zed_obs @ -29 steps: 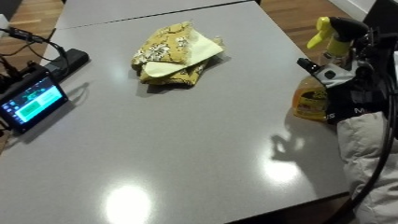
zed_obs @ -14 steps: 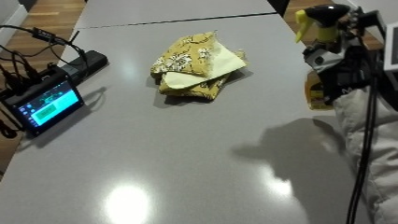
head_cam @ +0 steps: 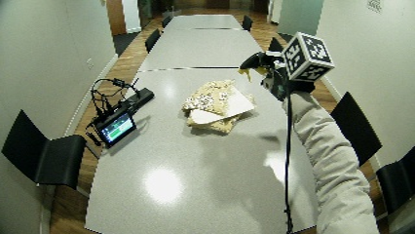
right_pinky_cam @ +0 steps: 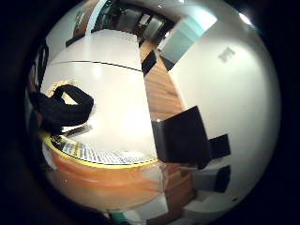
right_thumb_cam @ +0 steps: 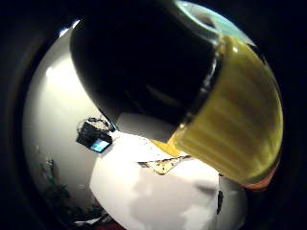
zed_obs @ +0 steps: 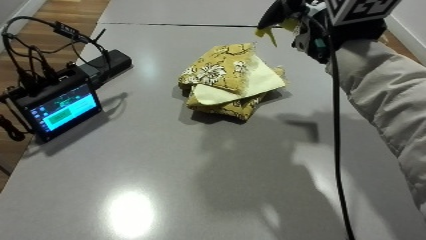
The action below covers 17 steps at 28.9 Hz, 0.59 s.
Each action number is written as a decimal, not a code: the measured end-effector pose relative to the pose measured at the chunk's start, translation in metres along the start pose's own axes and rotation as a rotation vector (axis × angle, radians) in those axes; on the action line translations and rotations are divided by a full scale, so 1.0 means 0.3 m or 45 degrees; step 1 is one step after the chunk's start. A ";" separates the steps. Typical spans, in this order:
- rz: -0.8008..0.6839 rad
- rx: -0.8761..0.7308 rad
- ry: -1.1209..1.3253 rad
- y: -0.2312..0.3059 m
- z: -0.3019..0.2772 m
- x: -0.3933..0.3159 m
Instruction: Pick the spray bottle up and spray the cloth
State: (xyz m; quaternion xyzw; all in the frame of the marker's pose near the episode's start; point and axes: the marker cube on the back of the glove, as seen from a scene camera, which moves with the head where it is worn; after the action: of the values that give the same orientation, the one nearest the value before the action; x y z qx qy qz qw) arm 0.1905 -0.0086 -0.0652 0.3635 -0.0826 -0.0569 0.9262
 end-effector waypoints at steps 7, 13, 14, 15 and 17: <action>-0.203 -0.110 0.425 -0.035 0.033 -0.082; -0.305 -0.159 0.518 -0.030 0.076 -0.148; -0.310 -0.163 0.528 -0.029 0.081 -0.151; -0.314 -0.166 0.539 -0.028 0.084 -0.153; -0.320 -0.169 0.559 -0.025 0.091 -0.154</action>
State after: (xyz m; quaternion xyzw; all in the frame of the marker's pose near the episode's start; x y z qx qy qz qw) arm 0.1395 -0.0244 -0.0558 0.3129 0.1701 -0.0967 0.9294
